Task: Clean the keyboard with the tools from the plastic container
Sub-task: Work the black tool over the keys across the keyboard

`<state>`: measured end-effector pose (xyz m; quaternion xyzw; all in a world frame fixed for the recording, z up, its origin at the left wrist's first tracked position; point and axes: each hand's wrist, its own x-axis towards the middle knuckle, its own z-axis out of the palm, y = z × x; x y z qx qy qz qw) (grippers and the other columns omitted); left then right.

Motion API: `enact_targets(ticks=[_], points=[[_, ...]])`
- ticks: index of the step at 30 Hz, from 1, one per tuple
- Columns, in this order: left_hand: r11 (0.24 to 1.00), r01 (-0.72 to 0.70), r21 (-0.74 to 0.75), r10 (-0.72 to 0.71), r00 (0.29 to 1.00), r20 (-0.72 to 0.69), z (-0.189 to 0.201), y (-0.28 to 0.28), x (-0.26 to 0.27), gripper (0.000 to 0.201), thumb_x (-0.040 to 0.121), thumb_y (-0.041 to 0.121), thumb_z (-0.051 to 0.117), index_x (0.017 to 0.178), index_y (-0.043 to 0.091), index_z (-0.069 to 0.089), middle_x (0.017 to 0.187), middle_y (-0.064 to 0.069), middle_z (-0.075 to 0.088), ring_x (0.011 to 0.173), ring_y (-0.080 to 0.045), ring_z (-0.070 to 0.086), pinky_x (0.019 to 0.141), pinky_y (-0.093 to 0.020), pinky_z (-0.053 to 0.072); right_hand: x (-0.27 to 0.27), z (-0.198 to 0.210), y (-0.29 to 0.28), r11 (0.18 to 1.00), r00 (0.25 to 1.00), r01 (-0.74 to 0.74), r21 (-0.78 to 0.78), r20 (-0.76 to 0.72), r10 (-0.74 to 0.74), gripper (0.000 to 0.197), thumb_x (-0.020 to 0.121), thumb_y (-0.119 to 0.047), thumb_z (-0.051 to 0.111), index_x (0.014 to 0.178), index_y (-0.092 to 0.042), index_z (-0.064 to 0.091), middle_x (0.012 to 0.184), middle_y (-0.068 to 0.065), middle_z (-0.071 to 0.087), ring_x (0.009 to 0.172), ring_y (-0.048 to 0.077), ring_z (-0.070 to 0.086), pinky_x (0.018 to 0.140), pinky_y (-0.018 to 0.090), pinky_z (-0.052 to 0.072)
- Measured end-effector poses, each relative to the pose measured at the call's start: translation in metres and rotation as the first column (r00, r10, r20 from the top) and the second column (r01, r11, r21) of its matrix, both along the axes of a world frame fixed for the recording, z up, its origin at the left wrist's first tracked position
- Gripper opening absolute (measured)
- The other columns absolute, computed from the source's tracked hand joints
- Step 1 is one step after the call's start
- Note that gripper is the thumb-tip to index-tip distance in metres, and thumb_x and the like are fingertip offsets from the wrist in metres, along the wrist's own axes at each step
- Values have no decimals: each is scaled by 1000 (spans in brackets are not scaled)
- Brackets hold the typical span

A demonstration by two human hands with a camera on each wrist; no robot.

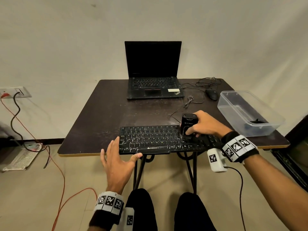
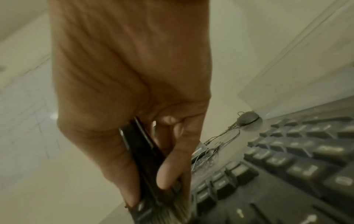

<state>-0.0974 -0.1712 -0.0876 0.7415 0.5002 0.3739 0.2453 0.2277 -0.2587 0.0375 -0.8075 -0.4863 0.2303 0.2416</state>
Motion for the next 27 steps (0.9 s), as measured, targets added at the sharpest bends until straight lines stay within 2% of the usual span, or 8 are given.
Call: enact_targets(ticks=[3,7,10,14,18,22,25,27], points=[[1000,3,-4,-3,1000,2,1,-1,0,108,70,77,65,159,24,36,163,-2,40,157,-6,18,128,-34,-11,0,-2,-3,998,998,50,47,47,-52,24,75,-15,89,95,-18,76,84,1,80,67,23,78,71,37,66],[1000,2,-3,-2,1000,-4,0,0,-1,108,71,76,66,160,24,35,163,-2,39,157,-6,17,128,-33,-12,0,-1,-5,1000,1000,-7,4,-1,7,26,75,-11,89,98,-13,76,87,4,81,75,27,79,72,45,67],[1000,-1,-7,1,1000,-1,-1,1,-1,106,72,72,71,159,24,35,163,-2,40,157,-7,18,129,-37,-9,2,-2,-7,997,997,59,58,50,-62,22,75,-14,88,93,-16,76,82,3,80,64,25,78,71,40,66],[1000,1,-5,-1,1000,-7,-2,2,-1,107,70,77,67,159,25,35,163,0,40,157,-6,17,129,-37,-9,1,-1,-9,999,999,-41,-3,3,41,27,75,-16,88,99,-18,77,86,1,81,72,27,79,69,42,66],[1000,-1,-8,1,1000,1,-1,2,-1,107,70,76,68,159,26,34,164,0,39,157,-5,16,129,-35,-11,1,-5,-13,997,998,27,67,57,-31,22,75,-17,88,94,-19,76,81,2,80,63,21,77,72,41,65],[1000,-2,9,2,1000,-7,-1,1,0,108,70,77,67,159,24,35,163,-1,40,157,-7,19,128,-33,-13,-1,-4,-15,997,996,-75,-17,-42,74,30,75,-16,89,103,-18,78,89,1,82,78,29,80,74,49,66],[1000,-9,6,9,1000,-2,0,1,0,107,70,76,68,159,25,35,163,-2,40,156,-4,17,128,-32,-13,-3,-3,-15,999,999,-13,42,30,11,25,73,-18,88,96,-20,77,82,-1,81,68,21,78,76,46,66],[1000,-5,-1,5,1000,-4,0,0,0,107,71,75,69,159,25,35,164,-1,39,155,-1,15,128,-34,-12,-8,-5,-15,999,1000,-11,38,19,11,27,73,-20,88,97,-21,78,83,-1,81,66,20,78,75,47,66]])
